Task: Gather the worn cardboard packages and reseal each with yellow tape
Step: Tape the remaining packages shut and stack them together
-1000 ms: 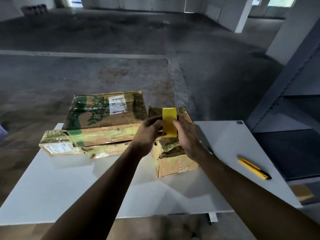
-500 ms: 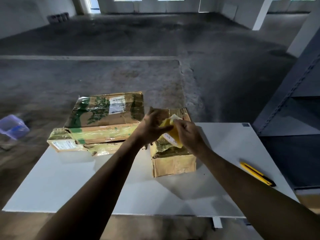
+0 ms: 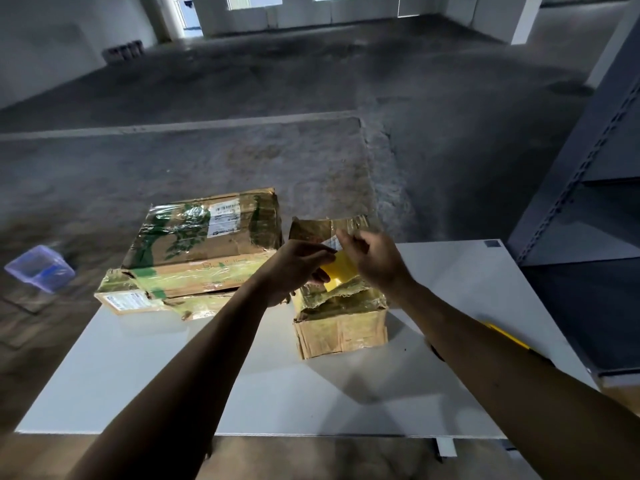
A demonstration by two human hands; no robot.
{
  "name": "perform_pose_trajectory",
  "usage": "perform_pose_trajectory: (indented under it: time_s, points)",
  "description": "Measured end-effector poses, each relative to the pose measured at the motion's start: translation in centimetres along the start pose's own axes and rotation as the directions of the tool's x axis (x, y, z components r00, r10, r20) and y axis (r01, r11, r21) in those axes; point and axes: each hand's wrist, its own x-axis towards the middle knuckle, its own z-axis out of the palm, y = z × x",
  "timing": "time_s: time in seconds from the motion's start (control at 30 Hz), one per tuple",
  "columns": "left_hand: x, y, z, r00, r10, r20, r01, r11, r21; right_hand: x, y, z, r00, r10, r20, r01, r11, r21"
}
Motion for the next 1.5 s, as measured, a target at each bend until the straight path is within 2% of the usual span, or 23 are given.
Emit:
perform_pose_trajectory:
  time_s: [0.1, 0.3, 0.4, 0.5, 0.63, 0.7, 0.8, 0.93, 1.0, 1.2, 1.33, 1.43, 1.5]
  points:
    - [0.4, -0.6, 0.1, 0.999, -0.02, -0.028, 0.02, 0.999, -0.025, -0.4, 0.2, 0.3, 1.0, 0.012, -0.006, -0.012, 1.0, -0.015]
    - [0.3, -0.9, 0.2, 0.997, -0.03, -0.075, 0.028, 0.999, -0.028, 0.6, 0.6, 1.2, 0.994, -0.067, -0.084, 0.063, 0.997, -0.054]
    - [0.5, -0.8, -0.5, 0.998, -0.057, 0.007, 0.058, 0.991, -0.123, 0.6, 0.4, 1.0, 0.999, -0.034, -0.034, 0.034, 0.999, -0.014]
    - [0.4, -0.9, -0.9, 0.999, -0.006, 0.032, 0.008, 0.999, -0.043, 0.6, 0.3, 1.4, 0.999, -0.023, -0.041, 0.023, 1.0, -0.015]
    - [0.3, -1.2, -1.4, 0.997, 0.012, 0.076, -0.006, 0.997, -0.08, 0.7, 0.3, 1.9, 0.998, 0.02, -0.065, -0.02, 1.0, -0.001]
    - [0.3, -1.1, -1.6, 0.994, 0.105, 0.021, -0.105, 0.994, 0.0, 0.8, 0.2, 2.0, 0.996, 0.061, -0.071, -0.06, 0.998, 0.01]
    - [0.5, -0.6, -1.6, 0.926, 0.37, -0.07, -0.343, 0.905, 0.252, 1.3, -0.1, 1.9, 0.986, 0.15, -0.067, -0.147, 0.988, 0.044]
    - [0.6, -0.3, -2.1, 0.836, 0.548, -0.018, -0.483, 0.753, 0.447, 1.7, -0.6, 1.5, 0.972, 0.232, 0.021, -0.233, 0.967, 0.106]
    - [0.5, -0.3, -2.2, 0.824, 0.566, 0.013, -0.507, 0.727, 0.463, 1.7, -0.6, 1.4, 0.967, 0.253, 0.039, -0.256, 0.961, 0.1]
    - [0.5, -0.6, -2.1, 0.864, 0.501, 0.047, -0.463, 0.757, 0.461, 1.4, -0.2, 1.3, 0.955, 0.287, 0.076, -0.291, 0.956, 0.042]
    - [0.5, -1.0, -1.5, 0.886, 0.454, 0.088, -0.429, 0.734, 0.526, 1.2, -0.3, 1.3, 0.95, 0.299, 0.092, -0.298, 0.954, -0.021]
    - [0.6, -1.5, -1.2, 0.876, 0.475, 0.088, -0.436, 0.701, 0.564, 1.1, -0.8, 1.2, 0.933, 0.343, 0.106, -0.341, 0.939, -0.038]
    - [0.7, -1.8, -1.0, 0.842, 0.538, 0.038, -0.452, 0.665, 0.595, 1.2, -1.3, 0.8, 0.905, 0.41, 0.113, -0.413, 0.911, 0.008]
